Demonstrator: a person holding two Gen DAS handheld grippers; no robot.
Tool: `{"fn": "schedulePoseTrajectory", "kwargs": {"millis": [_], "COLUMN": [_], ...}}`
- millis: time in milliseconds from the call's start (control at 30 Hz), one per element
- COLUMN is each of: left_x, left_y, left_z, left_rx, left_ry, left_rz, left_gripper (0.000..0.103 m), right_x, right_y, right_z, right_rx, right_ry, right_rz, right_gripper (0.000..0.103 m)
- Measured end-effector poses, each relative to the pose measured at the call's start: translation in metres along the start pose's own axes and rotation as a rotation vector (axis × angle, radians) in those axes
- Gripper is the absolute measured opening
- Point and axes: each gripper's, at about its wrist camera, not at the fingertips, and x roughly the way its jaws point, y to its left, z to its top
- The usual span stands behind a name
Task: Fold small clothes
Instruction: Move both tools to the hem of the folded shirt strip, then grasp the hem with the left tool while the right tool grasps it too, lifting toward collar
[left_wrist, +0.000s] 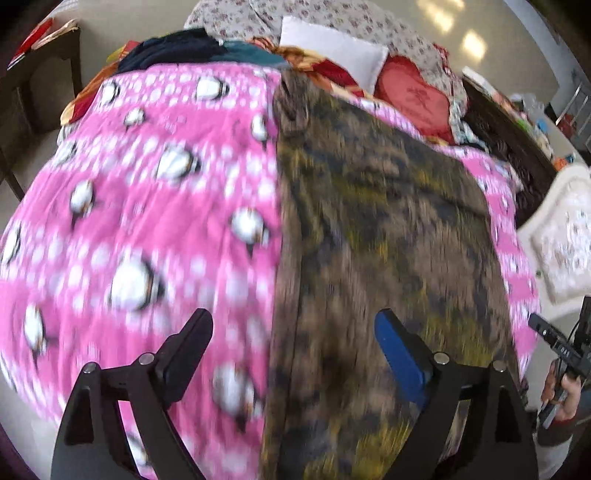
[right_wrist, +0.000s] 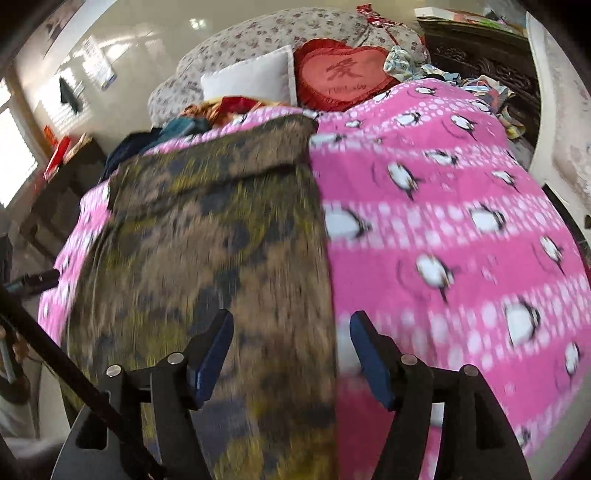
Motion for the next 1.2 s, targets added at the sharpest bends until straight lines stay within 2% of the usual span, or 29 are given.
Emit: {"fn": "schedulePoseTrajectory", "kwargs": {"millis": [67, 367, 467, 633, 867, 900, 933, 967, 1033, 1067, 1100, 1167, 1200], "left_x": [-0.001, -0.003, -0.005, -0.002, 0.002, 0.003, 0.003, 0.004, 0.005, 0.005, 0.005, 0.006, 0.007], "left_y": [0.002, 0.017, 0.013, 0.007, 0.002, -0.002, -0.004, -0.008, -0.012, -0.014, -0.016, -0.022, -0.025], "left_z": [-0.017, -0.082, -0.092, -0.102, -0.107, -0.110, -0.112, -0.115, -0.118, -0.119, -0.119, -0.119, -0.119], "left_rx": [0.008, -0.010, 0.015, 0.041, 0.030, 0.047, 0.059, 0.078, 0.097, 0.101, 0.108, 0.138, 0.163], "left_ry": [0.033, 0.103, 0.093, 0.111, 0.093, 0.108, 0.116, 0.125, 0.127, 0.126, 0.125, 0.132, 0.138], "left_rz": [-0.002, -0.015, -0.003, -0.022, -0.035, -0.058, -0.070, -0.088, -0.093, -0.088, -0.089, -0.089, -0.081], "left_gripper": [0.089, 0.089, 0.089, 0.090, 0.093, 0.093, 0.093, 0.093, 0.093, 0.092, 0.088, 0.052, 0.046], "right_x": [-0.006, -0.017, -0.014, -0.013, -0.007, -0.007, -0.007, -0.008, -0.011, -0.012, -0.013, -0.015, -0.015], "right_y": [-0.001, -0.020, -0.022, -0.029, -0.025, -0.023, -0.020, -0.017, -0.015, -0.015, -0.015, -0.012, -0.010], "right_z": [-0.018, -0.074, -0.086, -0.097, -0.104, -0.105, -0.106, -0.107, -0.107, -0.107, -0.107, -0.107, -0.107], "right_rx": [-0.013, 0.068, 0.097, 0.146, 0.149, 0.137, 0.122, 0.098, 0.081, 0.078, 0.073, 0.047, 0.028], "right_ry": [0.008, 0.057, 0.081, 0.085, 0.095, 0.097, 0.097, 0.095, 0.085, 0.082, 0.081, 0.080, 0.080], "right_rz": [-0.012, 0.073, 0.131, 0.178, 0.245, 0.245, 0.242, 0.236, 0.235, 0.246, 0.252, 0.255, 0.255], "right_gripper": [0.077, 0.078, 0.078, 0.078, 0.078, 0.076, 0.067, 0.064, 0.050, 0.047, 0.039, 0.026, 0.016]}}
